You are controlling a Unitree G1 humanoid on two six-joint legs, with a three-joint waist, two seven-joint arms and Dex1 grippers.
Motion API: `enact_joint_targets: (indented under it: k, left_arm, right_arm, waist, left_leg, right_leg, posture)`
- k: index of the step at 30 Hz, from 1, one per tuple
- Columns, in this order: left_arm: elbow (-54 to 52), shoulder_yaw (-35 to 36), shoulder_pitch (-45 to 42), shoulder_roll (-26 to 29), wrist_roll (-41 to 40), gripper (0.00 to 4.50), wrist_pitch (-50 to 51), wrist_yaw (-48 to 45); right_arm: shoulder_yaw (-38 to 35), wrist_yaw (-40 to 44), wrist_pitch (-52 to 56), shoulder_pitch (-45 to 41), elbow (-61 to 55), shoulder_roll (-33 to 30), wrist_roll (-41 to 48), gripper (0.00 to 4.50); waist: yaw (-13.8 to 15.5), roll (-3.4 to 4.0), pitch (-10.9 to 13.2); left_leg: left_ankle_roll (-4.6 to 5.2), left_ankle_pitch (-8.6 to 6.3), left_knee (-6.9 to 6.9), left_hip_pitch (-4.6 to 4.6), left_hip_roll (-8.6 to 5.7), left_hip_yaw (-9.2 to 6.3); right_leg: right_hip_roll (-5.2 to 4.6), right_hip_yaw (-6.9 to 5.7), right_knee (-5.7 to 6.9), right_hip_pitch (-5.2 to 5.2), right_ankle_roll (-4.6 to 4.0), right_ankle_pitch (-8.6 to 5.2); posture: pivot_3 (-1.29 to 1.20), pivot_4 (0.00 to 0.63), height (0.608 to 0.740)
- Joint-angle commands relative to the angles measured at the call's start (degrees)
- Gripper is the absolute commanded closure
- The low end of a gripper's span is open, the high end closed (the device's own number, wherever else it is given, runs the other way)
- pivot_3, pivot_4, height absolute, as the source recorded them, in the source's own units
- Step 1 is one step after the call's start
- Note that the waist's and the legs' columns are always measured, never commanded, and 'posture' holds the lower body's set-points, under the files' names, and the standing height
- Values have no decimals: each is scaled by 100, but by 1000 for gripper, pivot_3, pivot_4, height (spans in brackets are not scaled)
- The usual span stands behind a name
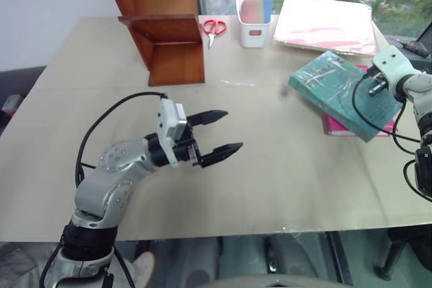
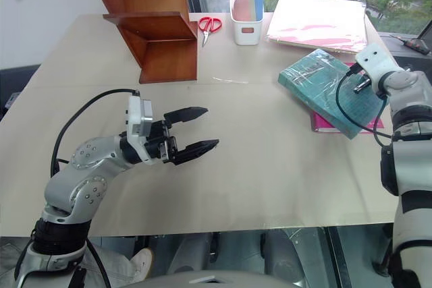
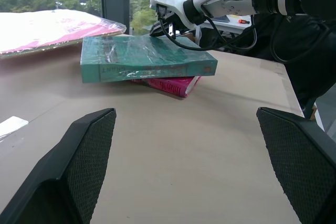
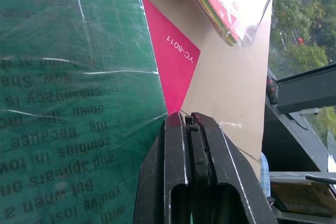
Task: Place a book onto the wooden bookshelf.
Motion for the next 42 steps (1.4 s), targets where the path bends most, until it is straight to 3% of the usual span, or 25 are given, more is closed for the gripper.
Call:
enact_joint_targets:
  k: [1,9,13,15,19,27,42]
  left_arm:
    - [-130,124,-66,45,-21,0,-109,-31]
    - [-27,99,-148,44,-5,0,-117,-69]
    - [-19,87,-174,46,4,0,-114,-75]
    - [-57,115,-151,54,-8,0,-92,-47]
    - [-142,165,-72,84,-39,0,-51,-1]
    - [-275,209,42,124,-107,0,15,84]
    - [-157,230,-35,161,-126,0,64,53]
  right_arm:
    - [-102,101,97,106,26,-17,71,4350]
    - [-629,-53,465,-302,-37,-528,447,4350]
    - [-1081,-139,1709,-573,161,-688,807,4350]
    - [-1652,-252,2148,-661,205,-784,1296,4350]
    - [-2565,-493,2767,-502,238,-938,2062,4350]
    - [-3433,-630,3413,-41,219,-1075,2770,4350]
    - [-3585,-108,3776,722,143,-1032,2979,4350]
  waist:
    - [0,0,0]
    - [34,8,5]
    - [23,9,6]
    - [16,9,6]
    - [12,9,6]
    - [12,9,6]
    - [1,9,6]
  left_leg:
    - [0,0,1,0,0,0]
    - [0,0,2,-6,-2,2]
    - [0,0,0,-5,-1,6]
    - [1,-1,0,-5,-1,10]
    - [2,-1,-1,-4,-1,15]
    - [7,-4,-1,-4,-1,28]
    - [13,-8,0,-3,-1,42]
  right_leg:
    - [0,1,1,0,0,0]
    - [-1,3,5,-5,0,0]
    - [-1,7,5,-9,0,0]
    - [0,10,5,-9,0,0]
    - [0,15,5,-10,0,0]
    - [0,27,4,-15,0,0]
    - [0,40,-1,-16,3,0]
  posture:
    - [0,150,740]
    - [0,150,740]
    - [0,150,740]
    - [0,150,740]
    - [0,150,740]
    - [0,150,740]
    - [0,150,740]
